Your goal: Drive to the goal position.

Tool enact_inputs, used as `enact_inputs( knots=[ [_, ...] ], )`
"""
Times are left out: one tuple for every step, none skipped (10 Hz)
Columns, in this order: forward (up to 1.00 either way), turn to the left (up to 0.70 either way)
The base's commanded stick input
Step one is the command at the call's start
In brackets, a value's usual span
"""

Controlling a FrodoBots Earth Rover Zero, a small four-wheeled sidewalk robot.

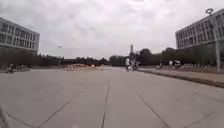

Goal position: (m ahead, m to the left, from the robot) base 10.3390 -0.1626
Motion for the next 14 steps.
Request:
enact_inputs(
  knots=[
    [0.7,0.0],
    [0.7,0.0],
    [0.7,0.0],
    [0.7,0.0],
    [0.7,0.0],
    [0.7,0.0],
    [0.7,0.0],
    [0.7,0.0],
    [0.7,0.0],
    [0.7,0.0],
    [0.7,0.0],
    [0.7,0.0],
    [0.7,0.0],
    [0.7,0.0]
  ],
)
